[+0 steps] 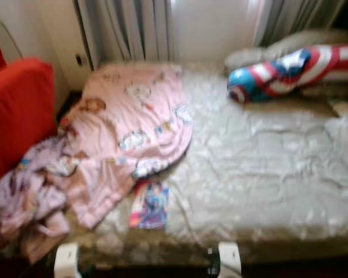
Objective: Clean up the room
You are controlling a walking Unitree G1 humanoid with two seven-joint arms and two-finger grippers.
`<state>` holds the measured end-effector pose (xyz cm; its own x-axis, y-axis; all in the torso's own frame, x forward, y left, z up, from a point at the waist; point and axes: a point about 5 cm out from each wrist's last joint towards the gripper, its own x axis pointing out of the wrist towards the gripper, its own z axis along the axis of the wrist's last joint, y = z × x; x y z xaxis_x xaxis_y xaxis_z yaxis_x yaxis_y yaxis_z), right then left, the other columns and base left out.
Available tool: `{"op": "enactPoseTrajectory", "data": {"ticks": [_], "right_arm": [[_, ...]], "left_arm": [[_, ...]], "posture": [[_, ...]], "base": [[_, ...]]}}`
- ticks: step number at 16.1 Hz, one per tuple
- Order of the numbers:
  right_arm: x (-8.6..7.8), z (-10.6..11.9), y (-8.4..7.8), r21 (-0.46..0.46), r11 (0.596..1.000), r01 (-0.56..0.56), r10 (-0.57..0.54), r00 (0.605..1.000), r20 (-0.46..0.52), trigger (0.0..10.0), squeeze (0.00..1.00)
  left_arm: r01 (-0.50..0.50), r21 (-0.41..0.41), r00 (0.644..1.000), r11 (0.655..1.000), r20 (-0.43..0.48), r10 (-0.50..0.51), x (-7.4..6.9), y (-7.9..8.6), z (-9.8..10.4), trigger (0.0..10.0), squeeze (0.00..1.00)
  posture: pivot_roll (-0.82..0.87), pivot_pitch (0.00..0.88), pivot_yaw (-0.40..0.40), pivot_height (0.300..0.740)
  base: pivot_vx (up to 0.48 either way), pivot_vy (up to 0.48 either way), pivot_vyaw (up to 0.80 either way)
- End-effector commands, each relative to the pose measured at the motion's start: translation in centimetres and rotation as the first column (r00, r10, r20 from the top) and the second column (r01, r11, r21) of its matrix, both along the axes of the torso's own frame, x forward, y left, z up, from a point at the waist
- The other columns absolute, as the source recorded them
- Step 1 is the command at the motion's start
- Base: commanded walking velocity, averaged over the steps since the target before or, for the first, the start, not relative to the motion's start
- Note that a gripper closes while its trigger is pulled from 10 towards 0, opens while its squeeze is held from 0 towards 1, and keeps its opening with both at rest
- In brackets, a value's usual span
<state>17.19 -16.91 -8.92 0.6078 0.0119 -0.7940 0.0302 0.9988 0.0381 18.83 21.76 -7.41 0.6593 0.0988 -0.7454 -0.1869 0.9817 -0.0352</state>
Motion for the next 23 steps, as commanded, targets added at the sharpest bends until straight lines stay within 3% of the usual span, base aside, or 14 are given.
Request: {"op": "enactPoseTrajectory", "data": {"ticks": [1,12,23], "right_arm": [[-0.5,-0.17,-0.74,-0.016,1.0,0.007,-0.007,1.0,-0.018,10.0,0.0],[-0.54,-0.18,-0.79,-0.014,1.0,0.003,-0.004,1.0,-0.02,10.0,0.0],[-0.49,-0.16,-0.84,-0.015,1.0,0.001,-0.001,1.0,-0.019,10.0,0.0]], "left_arm": [[0.005,-0.003,1.0,1.0,-0.025,-0.005,-0.65,-0.26,-0.4,10.0,0.0],[0.006,-0.001,1.0,1.0,-0.022,-0.006,-0.6,-0.16,-0.35,10.0,0.0],[0.031,-0.001,0.999,1.0,-0.011,-0.031,-0.45,-0.38,-0.28,10.0,0.0]], "posture": [[-0.01,0.021,0.01,0.74],[-0.01,0.029,0.01,0.74],[0.0,0.047,0.007,0.74]], "base": [[0.0,0.356,0.0],[0.0,0.355,0.0],[0.0,-0.042,0.0]]}}
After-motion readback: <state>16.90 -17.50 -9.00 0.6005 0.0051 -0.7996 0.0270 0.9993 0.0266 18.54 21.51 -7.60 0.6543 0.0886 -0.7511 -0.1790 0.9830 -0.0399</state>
